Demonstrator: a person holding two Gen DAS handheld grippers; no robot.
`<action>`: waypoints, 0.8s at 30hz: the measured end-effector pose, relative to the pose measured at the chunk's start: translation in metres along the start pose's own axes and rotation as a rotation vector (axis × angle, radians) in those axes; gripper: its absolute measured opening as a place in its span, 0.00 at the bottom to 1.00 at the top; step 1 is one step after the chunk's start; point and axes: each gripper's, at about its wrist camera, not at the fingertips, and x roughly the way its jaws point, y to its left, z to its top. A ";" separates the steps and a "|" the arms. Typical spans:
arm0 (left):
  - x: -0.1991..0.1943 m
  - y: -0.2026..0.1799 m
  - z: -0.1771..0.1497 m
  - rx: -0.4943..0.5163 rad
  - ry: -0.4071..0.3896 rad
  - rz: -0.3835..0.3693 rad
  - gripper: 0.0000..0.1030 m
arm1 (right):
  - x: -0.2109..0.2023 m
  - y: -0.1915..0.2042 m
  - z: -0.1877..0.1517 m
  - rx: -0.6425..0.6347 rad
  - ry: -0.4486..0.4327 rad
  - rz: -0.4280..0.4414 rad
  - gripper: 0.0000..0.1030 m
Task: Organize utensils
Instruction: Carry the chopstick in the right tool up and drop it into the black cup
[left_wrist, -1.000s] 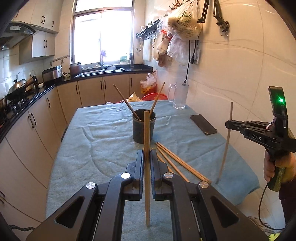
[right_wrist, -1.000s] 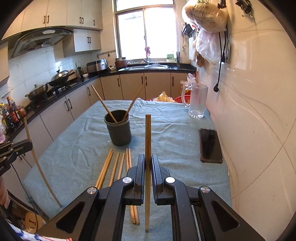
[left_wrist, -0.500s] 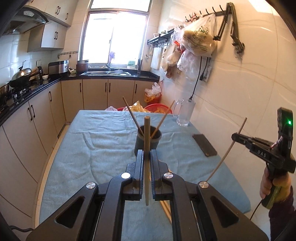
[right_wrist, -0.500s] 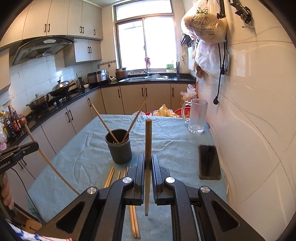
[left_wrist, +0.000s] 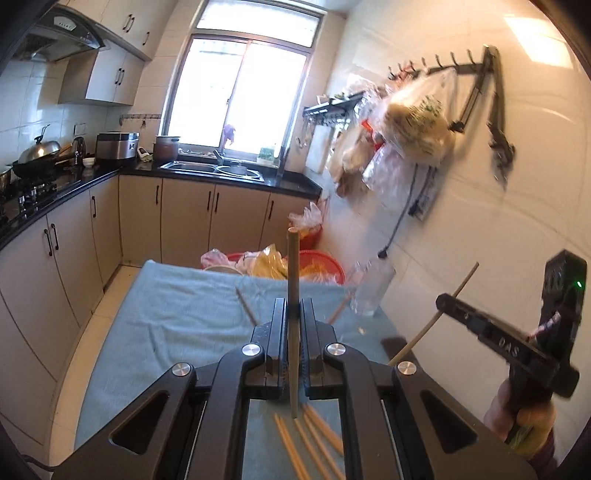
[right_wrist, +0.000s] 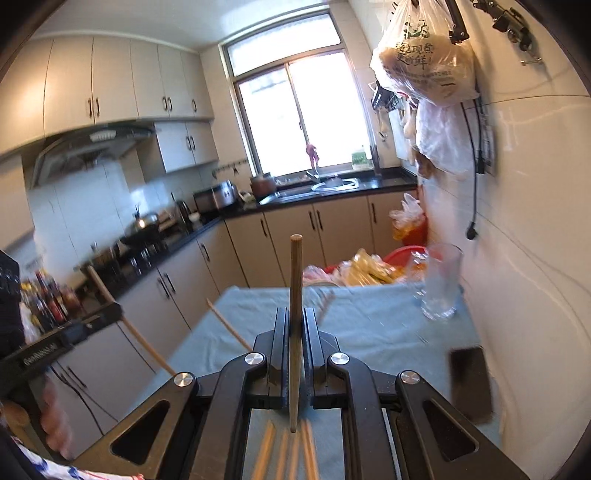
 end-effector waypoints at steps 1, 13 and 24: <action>0.009 0.000 0.008 -0.009 -0.002 -0.002 0.06 | 0.008 0.002 0.007 0.013 -0.013 0.012 0.07; 0.110 0.010 0.011 -0.029 0.088 0.036 0.06 | 0.094 0.001 0.005 0.044 0.044 -0.015 0.07; 0.107 0.012 -0.006 -0.007 0.109 0.061 0.21 | 0.128 -0.022 -0.027 0.085 0.161 -0.021 0.07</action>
